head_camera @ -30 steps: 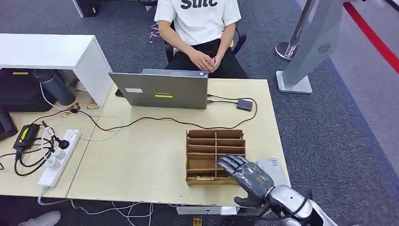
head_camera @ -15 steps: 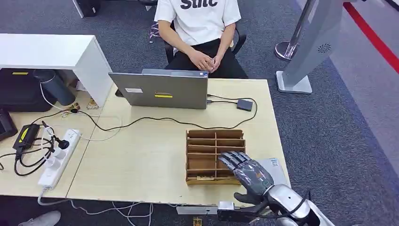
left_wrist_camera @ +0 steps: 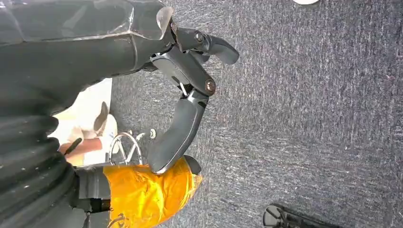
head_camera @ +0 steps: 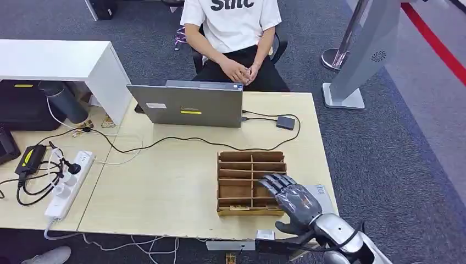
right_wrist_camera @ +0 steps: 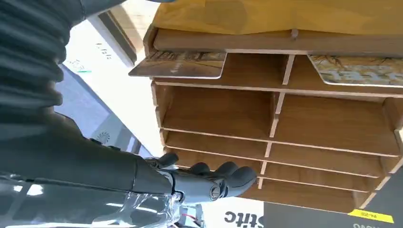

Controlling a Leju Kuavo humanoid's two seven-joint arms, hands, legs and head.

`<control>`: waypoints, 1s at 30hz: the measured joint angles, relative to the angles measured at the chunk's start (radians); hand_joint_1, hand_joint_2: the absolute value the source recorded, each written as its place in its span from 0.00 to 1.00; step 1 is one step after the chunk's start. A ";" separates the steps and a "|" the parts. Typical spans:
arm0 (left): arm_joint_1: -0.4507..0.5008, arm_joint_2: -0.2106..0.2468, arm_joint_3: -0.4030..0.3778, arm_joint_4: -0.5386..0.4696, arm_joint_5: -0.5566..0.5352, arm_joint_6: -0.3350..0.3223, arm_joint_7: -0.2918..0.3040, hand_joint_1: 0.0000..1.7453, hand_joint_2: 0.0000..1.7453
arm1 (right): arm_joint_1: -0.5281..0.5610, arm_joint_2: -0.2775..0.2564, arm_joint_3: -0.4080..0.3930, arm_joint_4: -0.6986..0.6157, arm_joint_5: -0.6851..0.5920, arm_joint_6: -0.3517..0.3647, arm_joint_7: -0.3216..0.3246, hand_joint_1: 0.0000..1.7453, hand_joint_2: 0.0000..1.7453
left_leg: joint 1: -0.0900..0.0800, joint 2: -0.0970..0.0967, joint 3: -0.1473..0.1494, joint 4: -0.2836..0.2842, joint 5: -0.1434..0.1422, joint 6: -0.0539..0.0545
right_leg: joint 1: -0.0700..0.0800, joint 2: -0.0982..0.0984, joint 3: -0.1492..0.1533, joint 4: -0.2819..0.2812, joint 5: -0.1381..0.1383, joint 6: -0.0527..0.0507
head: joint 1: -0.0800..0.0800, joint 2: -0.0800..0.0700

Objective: Pass the card to the sensor for recognition and then transmit it.

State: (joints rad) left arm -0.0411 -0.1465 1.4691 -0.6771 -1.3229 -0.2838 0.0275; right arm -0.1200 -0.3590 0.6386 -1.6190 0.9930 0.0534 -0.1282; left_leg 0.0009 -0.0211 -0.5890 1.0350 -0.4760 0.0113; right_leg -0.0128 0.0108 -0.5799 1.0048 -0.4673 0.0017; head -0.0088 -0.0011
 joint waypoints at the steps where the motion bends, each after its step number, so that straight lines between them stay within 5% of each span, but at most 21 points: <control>1: 0.000 0.000 0.000 0.000 0.001 0.001 0.000 0.00 1.00 | 0.000 0.001 -0.001 0.001 0.000 0.000 0.000 0.00 1.00 | 0.000 0.000 0.000 0.000 0.000 0.000 | 0.000 0.000 0.000 0.000 0.000 0.000 | 0.000 0.000; 10: 0.000 0.000 0.000 0.000 0.002 0.003 0.003 0.00 1.00 | 0.000 0.011 -0.018 0.007 0.010 0.005 0.010 0.03 1.00 | 0.000 0.000 0.000 0.000 0.000 0.000 | 0.000 0.000 0.000 0.000 0.000 0.000 | 0.000 0.000; 11: 0.000 0.000 0.000 0.000 0.003 0.003 0.003 0.00 1.00 | 0.000 0.011 -0.018 0.007 0.011 0.006 0.010 0.11 1.00 | 0.000 0.000 0.000 0.000 0.000 0.000 | 0.000 0.000 0.000 0.000 0.000 0.000 | 0.000 0.000; 12: 0.000 0.000 0.000 0.000 0.003 0.003 0.003 0.00 1.00 | 0.000 0.011 -0.018 0.007 0.013 0.007 0.010 0.30 1.00 | 0.000 0.000 0.000 0.000 0.000 0.000 | 0.000 0.000 0.000 0.000 0.000 0.000 | 0.000 0.000; 13: 0.000 0.000 0.000 0.000 0.003 0.003 0.003 0.00 1.00 | 0.000 0.011 -0.018 0.007 0.013 0.008 0.010 0.66 1.00 | 0.000 0.000 0.000 0.000 0.000 0.000 | 0.000 0.000 0.000 0.000 0.000 0.000 | 0.000 0.000; 14: 0.000 0.000 0.000 0.000 0.003 0.003 0.004 0.00 1.00 | 0.000 0.011 -0.018 0.007 0.014 0.008 0.010 0.75 1.00 | 0.000 0.000 0.000 0.000 0.000 0.000 | 0.000 0.000 0.000 0.000 0.000 0.000 | 0.000 0.000; 30: 0.000 0.000 0.000 0.000 0.004 0.006 0.005 0.00 1.00 | -0.001 0.011 -0.021 0.008 0.015 0.011 0.010 0.75 1.00 | 0.000 0.000 0.000 0.000 0.000 0.000 | 0.000 0.000 0.000 0.000 0.000 0.000 | 0.000 0.000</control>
State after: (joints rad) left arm -0.0414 -0.1461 1.4691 -0.6771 -1.3191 -0.2777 0.0320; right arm -0.1207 -0.3475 0.6180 -1.6114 1.0082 0.0641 -0.1183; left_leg 0.0008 -0.0210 -0.5890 1.0350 -0.4760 0.0114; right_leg -0.0129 0.0108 -0.5798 1.0048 -0.4672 0.0018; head -0.0088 -0.0011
